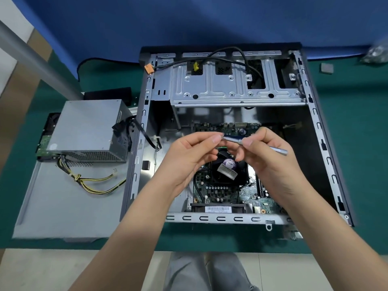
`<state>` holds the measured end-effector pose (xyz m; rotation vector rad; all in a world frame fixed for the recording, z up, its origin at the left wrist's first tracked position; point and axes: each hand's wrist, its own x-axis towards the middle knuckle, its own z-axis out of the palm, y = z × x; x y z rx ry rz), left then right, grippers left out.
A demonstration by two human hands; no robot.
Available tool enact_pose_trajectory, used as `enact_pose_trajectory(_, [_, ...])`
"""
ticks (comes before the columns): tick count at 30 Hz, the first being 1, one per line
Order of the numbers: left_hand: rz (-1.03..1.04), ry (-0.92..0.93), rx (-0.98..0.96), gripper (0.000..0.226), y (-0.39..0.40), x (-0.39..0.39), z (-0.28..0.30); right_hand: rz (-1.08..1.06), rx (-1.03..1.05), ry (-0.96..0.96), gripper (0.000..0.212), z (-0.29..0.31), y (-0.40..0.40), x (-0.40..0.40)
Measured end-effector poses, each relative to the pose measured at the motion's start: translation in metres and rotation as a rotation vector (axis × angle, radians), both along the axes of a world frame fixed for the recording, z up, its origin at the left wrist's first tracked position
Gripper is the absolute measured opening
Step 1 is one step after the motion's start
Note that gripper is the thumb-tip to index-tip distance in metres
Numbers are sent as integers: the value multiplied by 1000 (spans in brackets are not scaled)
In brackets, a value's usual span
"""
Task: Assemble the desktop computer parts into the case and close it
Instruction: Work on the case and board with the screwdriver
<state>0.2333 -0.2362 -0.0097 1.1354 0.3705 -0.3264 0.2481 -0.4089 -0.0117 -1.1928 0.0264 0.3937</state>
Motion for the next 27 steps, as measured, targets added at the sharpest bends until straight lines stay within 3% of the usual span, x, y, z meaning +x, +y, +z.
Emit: enact_pose_trajectory(27, [9, -17, -35, 12, 1, 0, -3, -30, -99, -39, 15, 2, 4, -2])
